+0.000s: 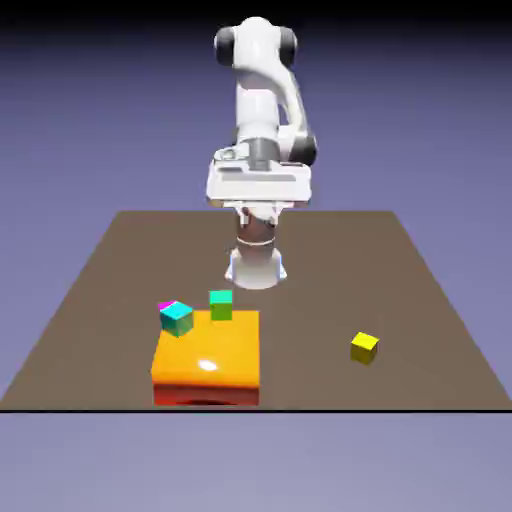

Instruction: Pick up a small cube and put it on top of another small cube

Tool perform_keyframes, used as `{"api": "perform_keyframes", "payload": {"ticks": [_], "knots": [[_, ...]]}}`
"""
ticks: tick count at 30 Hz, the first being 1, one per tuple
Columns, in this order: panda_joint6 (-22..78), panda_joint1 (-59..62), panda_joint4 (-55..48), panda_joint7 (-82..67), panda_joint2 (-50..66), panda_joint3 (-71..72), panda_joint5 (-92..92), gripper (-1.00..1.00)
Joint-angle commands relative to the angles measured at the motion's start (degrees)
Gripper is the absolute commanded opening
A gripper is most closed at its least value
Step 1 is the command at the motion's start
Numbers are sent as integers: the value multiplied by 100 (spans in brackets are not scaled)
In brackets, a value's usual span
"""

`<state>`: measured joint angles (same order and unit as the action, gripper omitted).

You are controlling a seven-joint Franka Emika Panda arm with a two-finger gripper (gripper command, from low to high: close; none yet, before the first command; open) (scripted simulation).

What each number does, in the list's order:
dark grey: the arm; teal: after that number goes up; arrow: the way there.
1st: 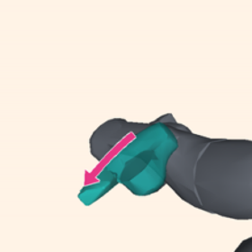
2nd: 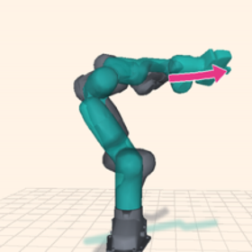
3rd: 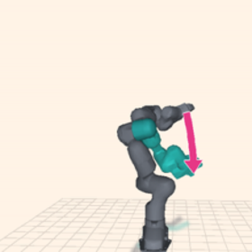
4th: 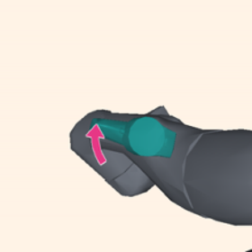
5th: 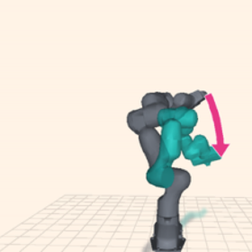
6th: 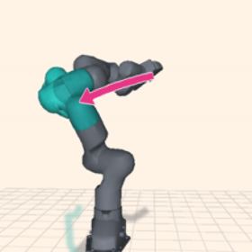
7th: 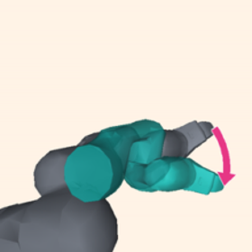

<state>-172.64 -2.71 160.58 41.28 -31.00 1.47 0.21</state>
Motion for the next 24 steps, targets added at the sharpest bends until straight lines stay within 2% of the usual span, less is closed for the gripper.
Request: {"api": "perform_keyframes", "payload": {"ticks": [1, 24], "knots": [[228, -70, 4, 17, 204, 41, -250, 0], [5456, -1686, 103, 401, 4887, 979, -5981, 0]]}}
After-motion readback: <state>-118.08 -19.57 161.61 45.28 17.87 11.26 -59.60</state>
